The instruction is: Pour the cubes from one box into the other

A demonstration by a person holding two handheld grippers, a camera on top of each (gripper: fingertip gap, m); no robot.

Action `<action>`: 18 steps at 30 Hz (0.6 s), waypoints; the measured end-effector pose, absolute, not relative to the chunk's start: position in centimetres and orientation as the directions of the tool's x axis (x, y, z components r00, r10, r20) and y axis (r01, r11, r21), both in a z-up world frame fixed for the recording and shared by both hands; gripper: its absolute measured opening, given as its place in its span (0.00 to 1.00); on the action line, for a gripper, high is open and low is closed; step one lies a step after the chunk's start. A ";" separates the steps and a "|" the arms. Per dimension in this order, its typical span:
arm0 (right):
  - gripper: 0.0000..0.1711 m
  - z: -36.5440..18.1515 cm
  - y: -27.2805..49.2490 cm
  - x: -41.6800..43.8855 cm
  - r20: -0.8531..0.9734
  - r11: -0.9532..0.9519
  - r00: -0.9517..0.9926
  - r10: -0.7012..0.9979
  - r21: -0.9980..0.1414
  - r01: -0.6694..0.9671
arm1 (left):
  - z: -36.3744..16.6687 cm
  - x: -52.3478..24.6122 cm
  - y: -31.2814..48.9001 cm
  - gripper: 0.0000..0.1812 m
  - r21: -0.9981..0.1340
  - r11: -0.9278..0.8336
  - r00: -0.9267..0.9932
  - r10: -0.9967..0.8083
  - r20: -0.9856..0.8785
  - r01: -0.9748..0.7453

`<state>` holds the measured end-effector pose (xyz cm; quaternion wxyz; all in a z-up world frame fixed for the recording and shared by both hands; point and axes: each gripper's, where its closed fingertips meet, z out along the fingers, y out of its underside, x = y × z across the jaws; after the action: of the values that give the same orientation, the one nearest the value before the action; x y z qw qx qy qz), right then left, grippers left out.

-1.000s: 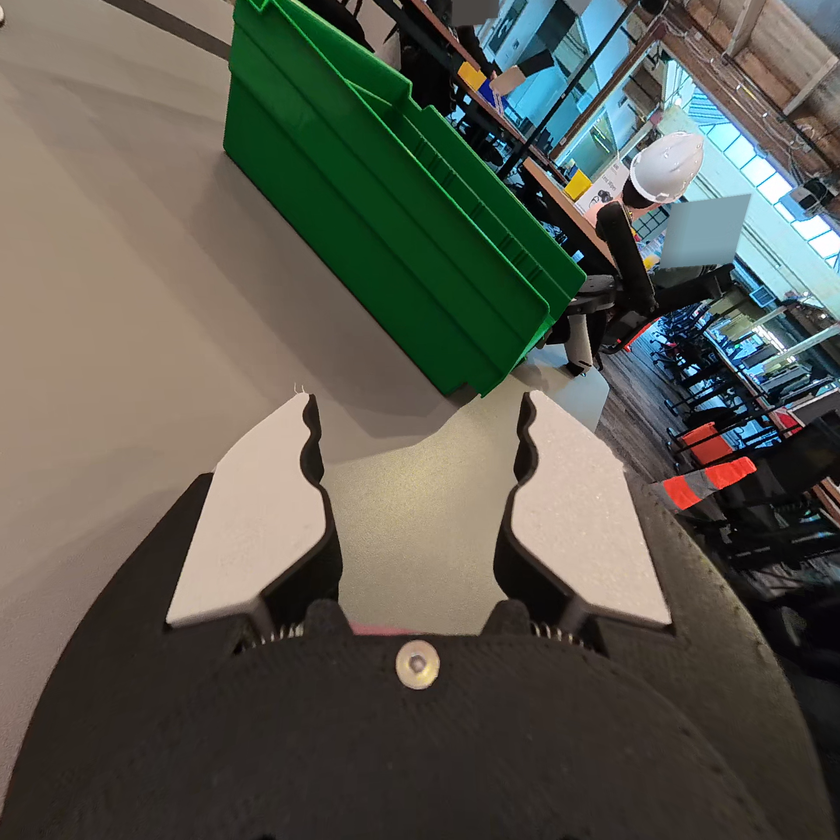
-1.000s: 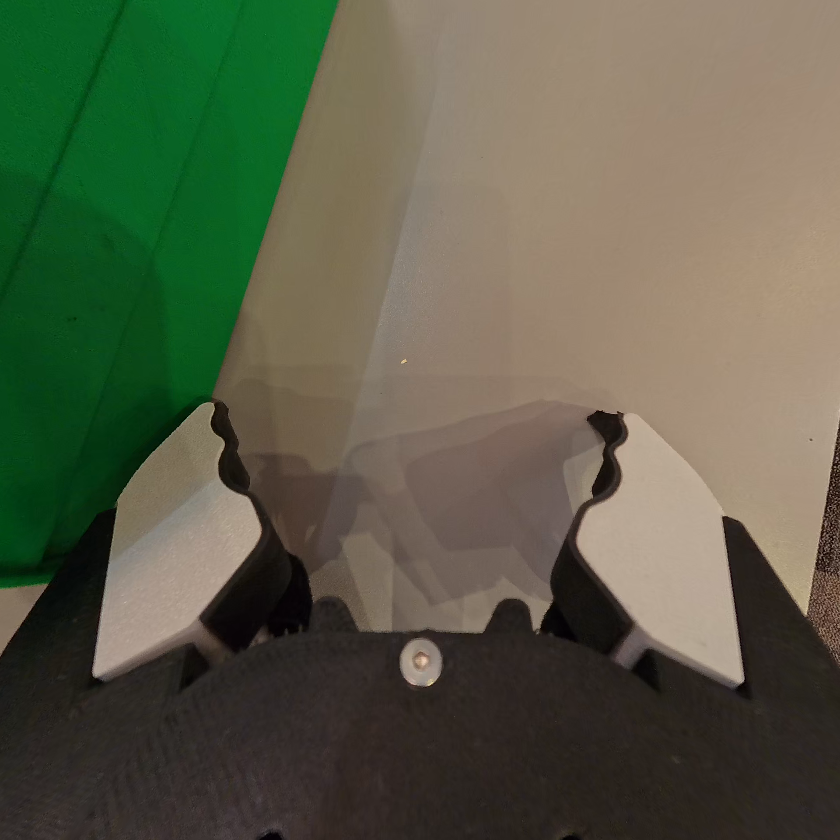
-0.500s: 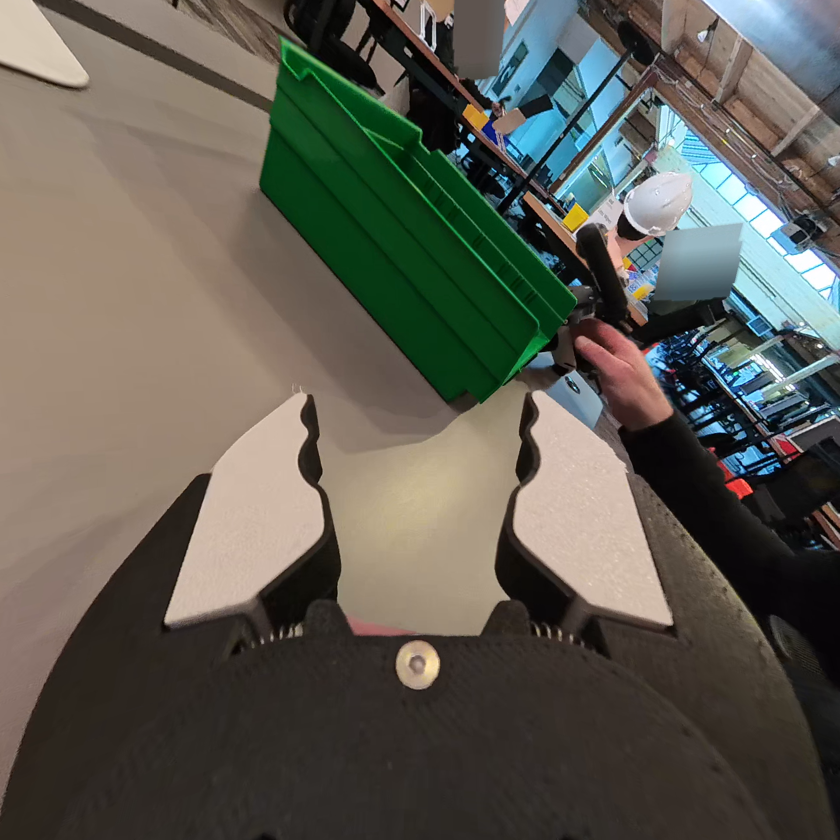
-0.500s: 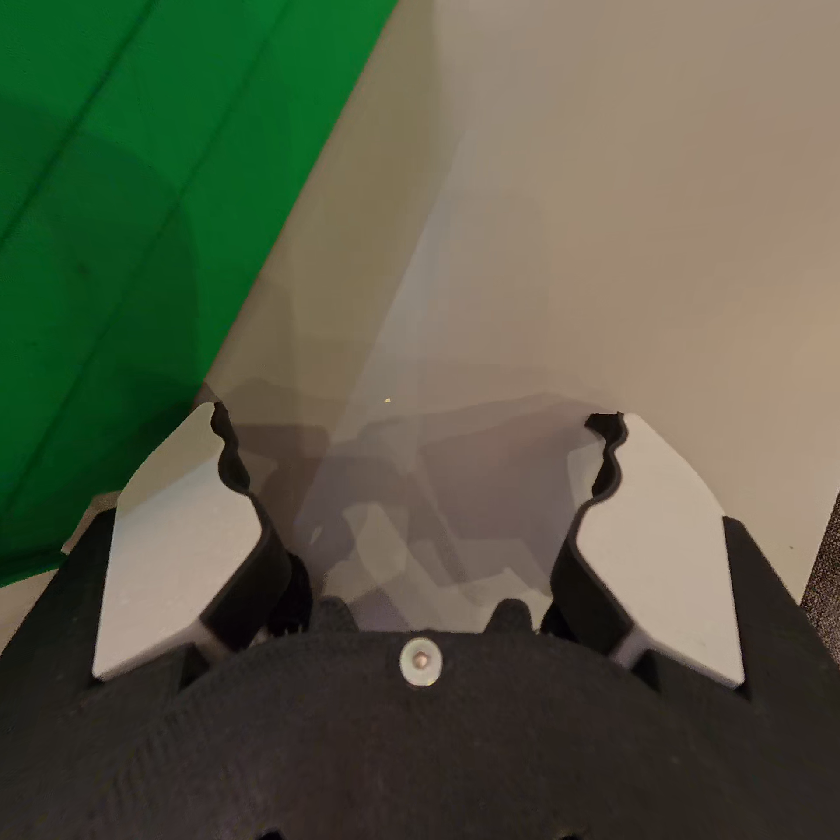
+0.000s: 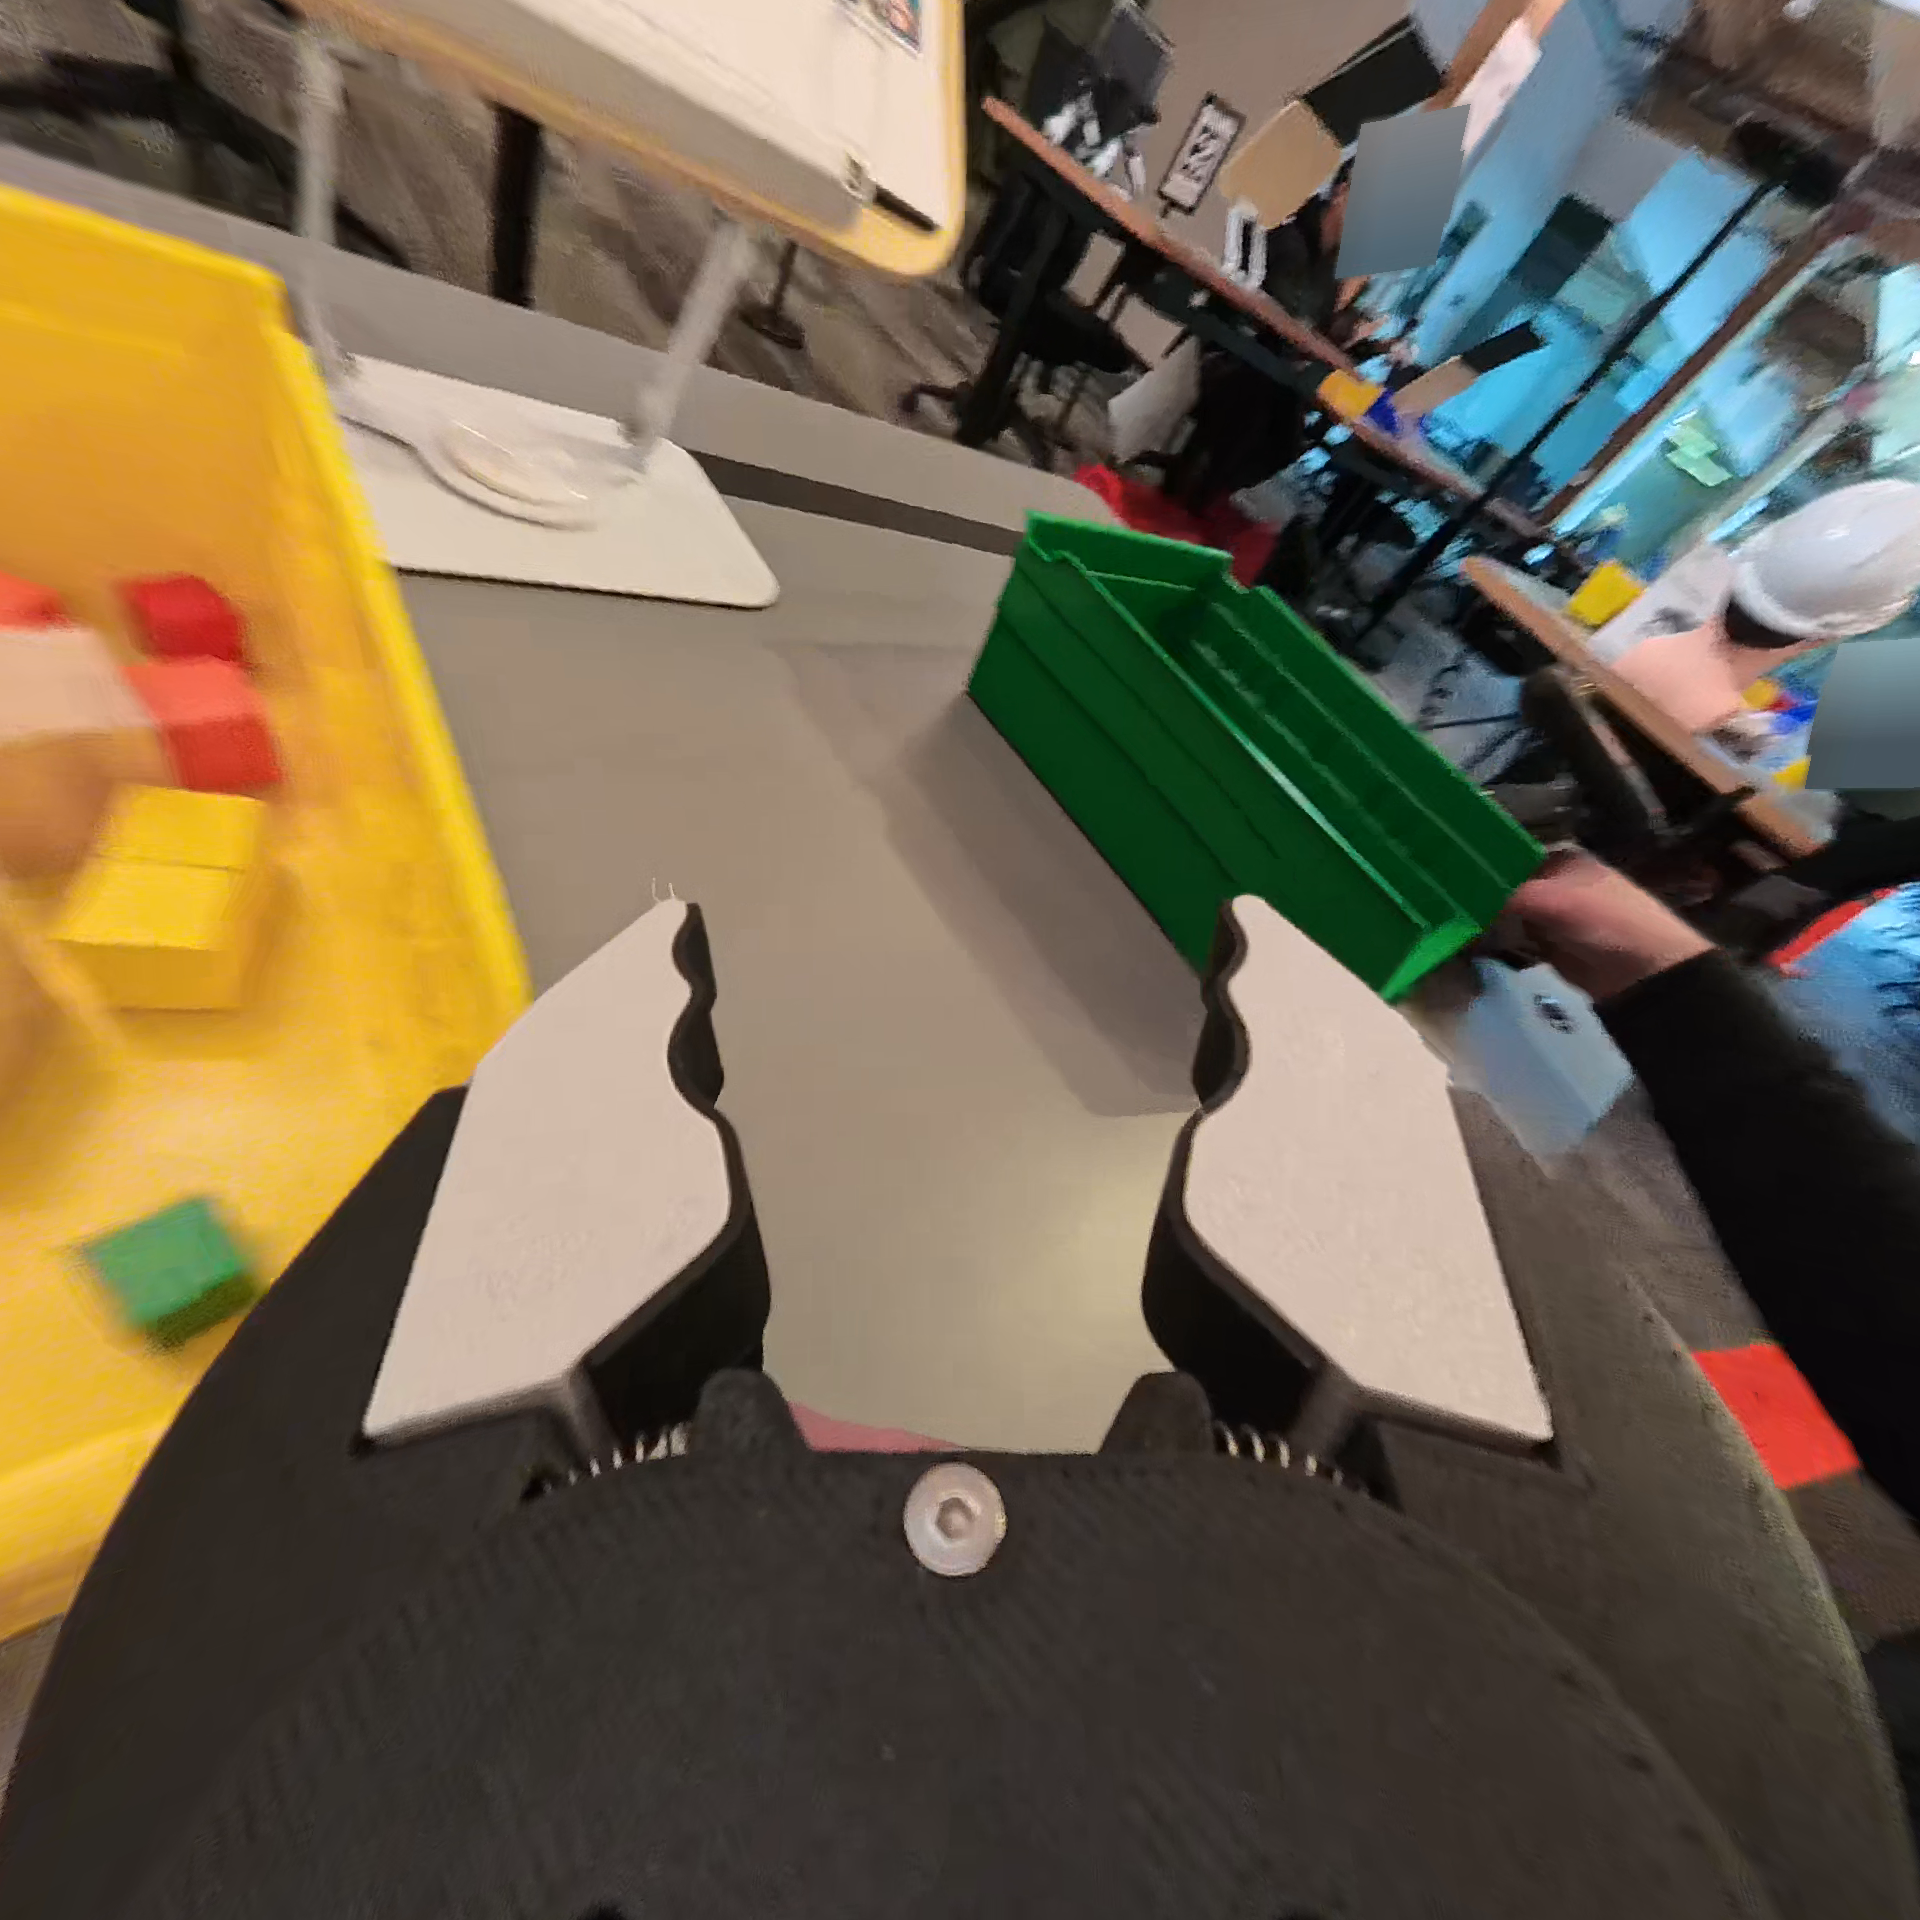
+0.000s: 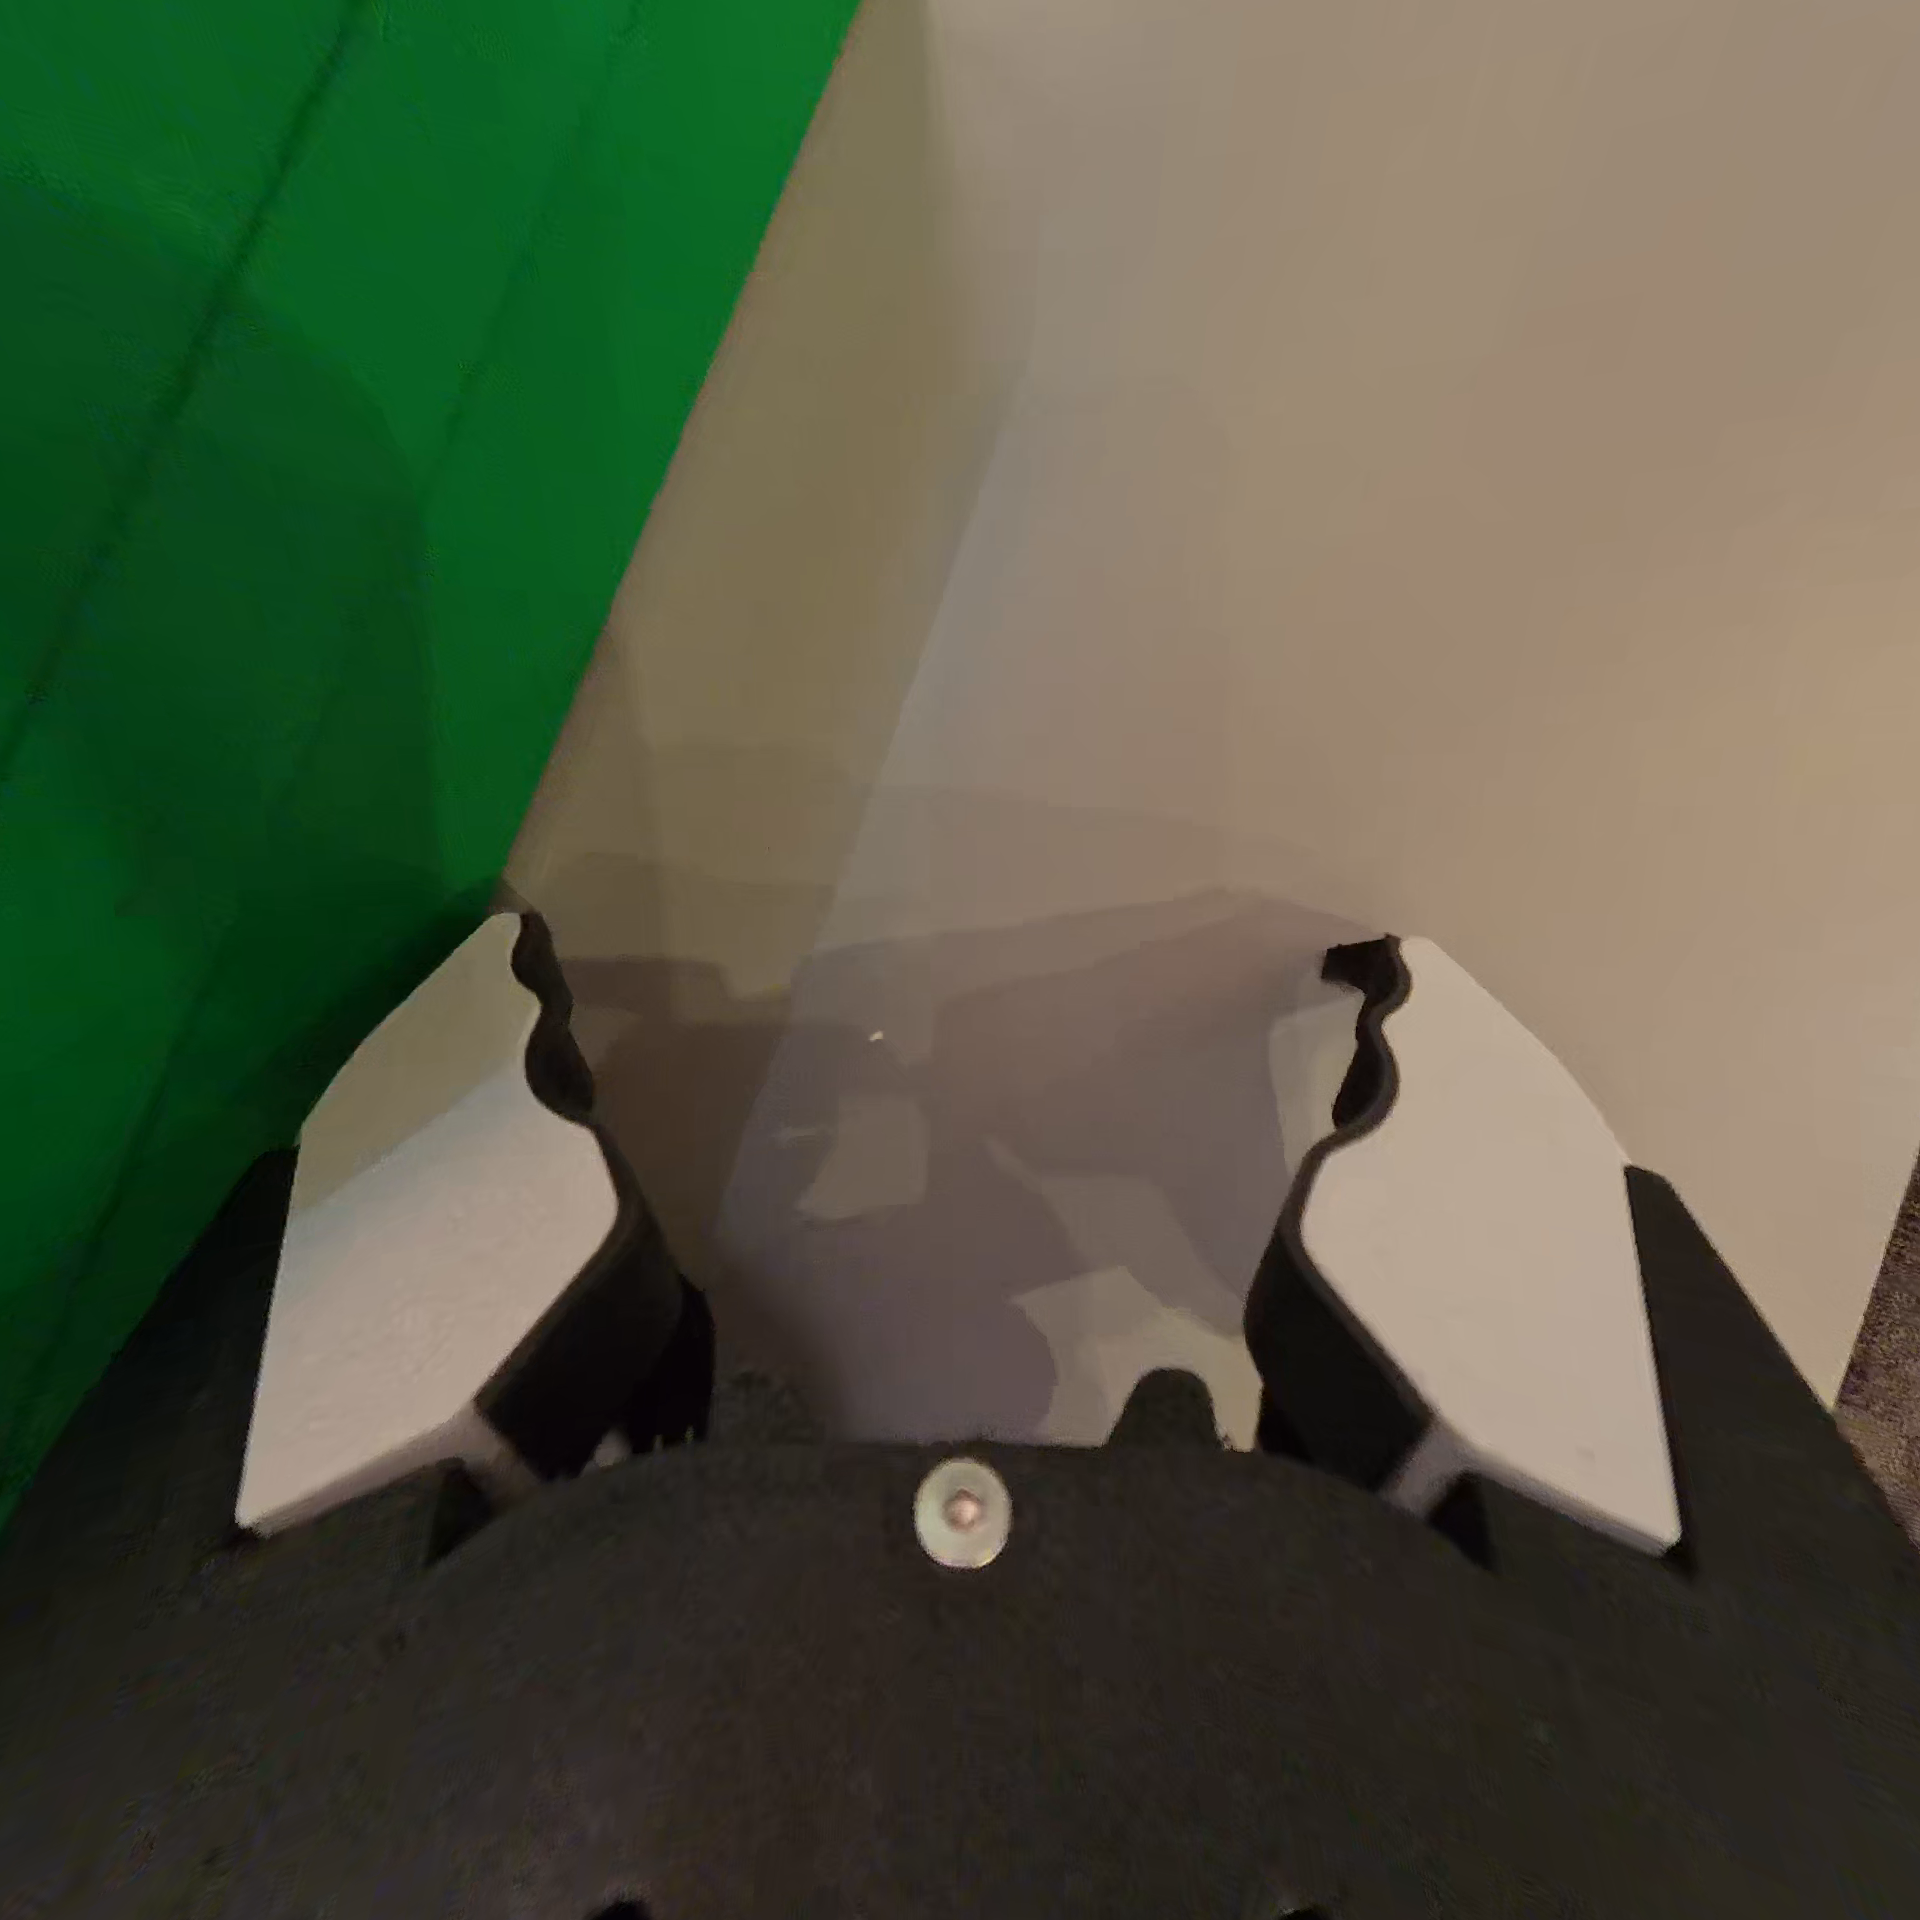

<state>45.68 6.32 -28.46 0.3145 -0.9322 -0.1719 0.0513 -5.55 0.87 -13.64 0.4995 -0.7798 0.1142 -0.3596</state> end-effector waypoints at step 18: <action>0.19 1.3 0.5 25.6 0.064 -0.132 0.722 0.689 -0.968 0.212 | -6.9 -35.4 9.3 0.47 -0.861 -0.490 0.983 -0.175 -0.051 -0.132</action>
<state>25.61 0.51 1.34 0.5805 -0.7237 -0.3113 0.2058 -35.42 9.28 -6.94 0.4969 -0.8630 0.0888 -0.0217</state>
